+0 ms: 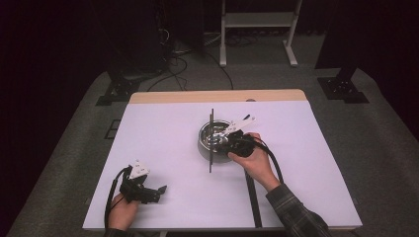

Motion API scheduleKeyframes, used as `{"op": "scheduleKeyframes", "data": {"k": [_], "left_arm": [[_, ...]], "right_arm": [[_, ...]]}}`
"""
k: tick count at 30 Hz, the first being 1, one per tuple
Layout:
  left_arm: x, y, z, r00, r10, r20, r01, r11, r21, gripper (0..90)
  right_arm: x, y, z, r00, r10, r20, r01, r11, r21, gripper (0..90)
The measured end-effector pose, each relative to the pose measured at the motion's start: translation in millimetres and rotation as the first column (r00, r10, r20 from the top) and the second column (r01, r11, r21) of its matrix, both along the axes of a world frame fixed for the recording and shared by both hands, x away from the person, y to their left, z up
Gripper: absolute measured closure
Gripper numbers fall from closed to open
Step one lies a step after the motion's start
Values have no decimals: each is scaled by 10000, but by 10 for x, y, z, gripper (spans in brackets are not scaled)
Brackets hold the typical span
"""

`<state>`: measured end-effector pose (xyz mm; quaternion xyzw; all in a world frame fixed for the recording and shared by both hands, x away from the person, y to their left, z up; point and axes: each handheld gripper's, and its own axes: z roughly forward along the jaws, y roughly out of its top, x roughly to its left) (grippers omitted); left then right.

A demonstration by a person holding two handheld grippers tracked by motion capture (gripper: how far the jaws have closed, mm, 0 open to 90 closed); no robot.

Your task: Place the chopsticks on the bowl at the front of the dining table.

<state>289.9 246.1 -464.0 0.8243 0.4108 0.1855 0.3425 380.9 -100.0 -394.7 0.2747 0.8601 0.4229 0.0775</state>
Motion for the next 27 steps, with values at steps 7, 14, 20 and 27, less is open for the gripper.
{"op": "scheduleKeyframes", "data": {"k": [7, 14, 20, 27], "left_arm": [[0, 1, 1, 10000, -5, 7, 5, 10000, 12, 0], [-1, -1, 0, 10000, 8, 0, -8, 10000, -9, 0], [-1, 1, 1, 10000, -14, 21, 14, 10000, 28, 0], [-1, 1, 0, 10000, -20, 30, 20, 10000, 36, 0]], "right_arm": [[-245, -29, -25, 9992, 410, -38, -409, 9991, 122, 898], [-460, -38, -58, 9968, 790, -80, -789, 9968, 100, 897], [-627, 3, -102, 9925, 1214, -166, -1213, 9926, 88, 897], [-742, 135, -199, 9850, 1695, -333, -1701, 9853, -165, 897]]}}
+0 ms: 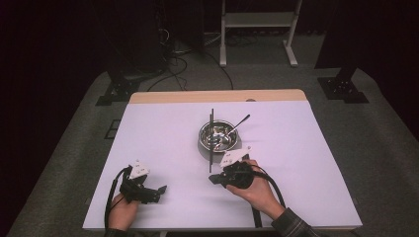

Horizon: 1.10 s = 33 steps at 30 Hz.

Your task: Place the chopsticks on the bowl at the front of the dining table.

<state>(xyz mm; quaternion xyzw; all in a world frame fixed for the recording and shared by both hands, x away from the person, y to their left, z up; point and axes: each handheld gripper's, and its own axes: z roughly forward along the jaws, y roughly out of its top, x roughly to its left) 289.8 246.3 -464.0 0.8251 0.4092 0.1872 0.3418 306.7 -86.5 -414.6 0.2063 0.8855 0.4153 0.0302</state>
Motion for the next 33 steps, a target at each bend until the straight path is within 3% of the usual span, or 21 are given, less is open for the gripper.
{"op": "scheduleKeyframes", "data": {"k": [9, 33], "left_arm": [[-1, 0, 1, 10000, 2, -3, -2, 10000, 5, 0], [-3, -2, -1, 10000, 27, -11, -27, 10000, -22, 0]], "right_arm": [[79, 97, -74, 10000, 9, -82, -10, 9999, -163, 897], [328, 6, -82, 9971, -750, -93, 751, 9972, 22, 898]]}}
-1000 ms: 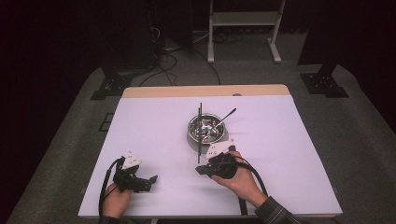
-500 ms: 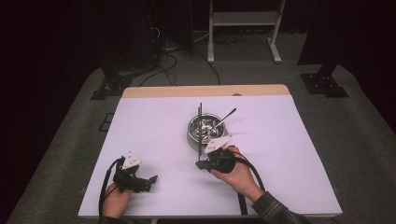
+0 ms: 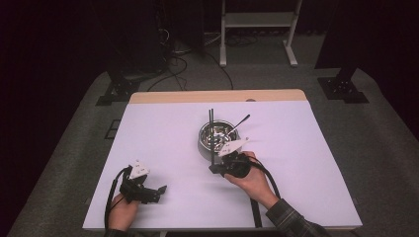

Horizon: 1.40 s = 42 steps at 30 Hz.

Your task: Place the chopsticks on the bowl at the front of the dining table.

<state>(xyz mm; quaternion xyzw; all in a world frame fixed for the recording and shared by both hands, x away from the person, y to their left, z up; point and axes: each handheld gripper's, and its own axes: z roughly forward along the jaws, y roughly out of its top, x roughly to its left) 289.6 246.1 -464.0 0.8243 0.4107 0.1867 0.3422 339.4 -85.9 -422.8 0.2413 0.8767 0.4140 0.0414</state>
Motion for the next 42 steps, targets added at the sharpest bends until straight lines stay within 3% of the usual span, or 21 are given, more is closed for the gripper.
{"op": "scheduleKeyframes", "data": {"k": [12, 20, 23, 32, 38, 42], "left_arm": [[0, 0, 0, 10000, -1, -1, 1, 10000, -3, 0], [0, 2, 1, 10000, -21, 17, 21, 10000, 31, 0], [0, 1, 1, 10000, -16, 11, 16, 10000, 23, 0], [-1, 0, 0, 10000, -8, 16, 8, 10000, 7, 0], [-1, 0, 0, 10000, 0, 35, 0, 10000, 14, 0], [-2, -1, 0, 10000, 5, 35, -5, 10000, 11, 0]], "right_arm": [[-3, -37, 26, 10000, -47, 67, 46, 9999, 112, 896], [-53, -272, 104, 9992, -361, 152, 356, 9988, 325, 853], [-55, -464, 134, 9973, -706, 200, 695, 9964, 487, 802], [-91, -776, 143, 9903, -1351, 333, 1333, 9898, 511, 571], [-125, -958, 108, 9809, -1900, 419, 1883, 9813, 410, 406], [-150, -1091, 96, 9734, -2251, 435, 2238, 9741, 333, 355]]}}
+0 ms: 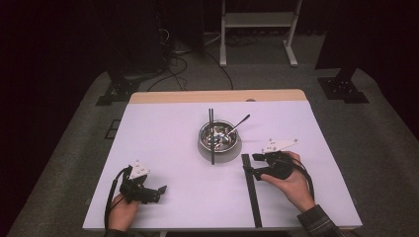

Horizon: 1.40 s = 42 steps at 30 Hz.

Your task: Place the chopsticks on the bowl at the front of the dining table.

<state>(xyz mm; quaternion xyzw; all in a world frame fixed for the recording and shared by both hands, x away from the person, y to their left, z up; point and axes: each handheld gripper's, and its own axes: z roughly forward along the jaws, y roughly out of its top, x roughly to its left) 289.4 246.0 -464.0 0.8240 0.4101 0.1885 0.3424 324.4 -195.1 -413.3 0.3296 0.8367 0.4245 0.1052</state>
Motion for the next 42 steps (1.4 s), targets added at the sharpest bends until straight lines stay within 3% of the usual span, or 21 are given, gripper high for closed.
{"op": "scheduleKeyframes", "data": {"k": [8, 17, 42], "left_arm": [[1, 2, 1, 10000, -14, -15, 14, 10000, 20, 0], [0, 2, 1, 10000, -11, -20, 11, 10000, 11, 0], [0, 2, 1, 10000, -11, -21, 11, 10000, 15, 0]], "right_arm": [[-29, -255, -40, 9972, -753, -52, 751, 9970, -188, 283], [-113, -596, -131, 9881, -1520, -254, 1511, 9879, -341, 236], [-289, -986, -360, 9720, -2268, -619, 2187, 9689, -1156, 195]]}}
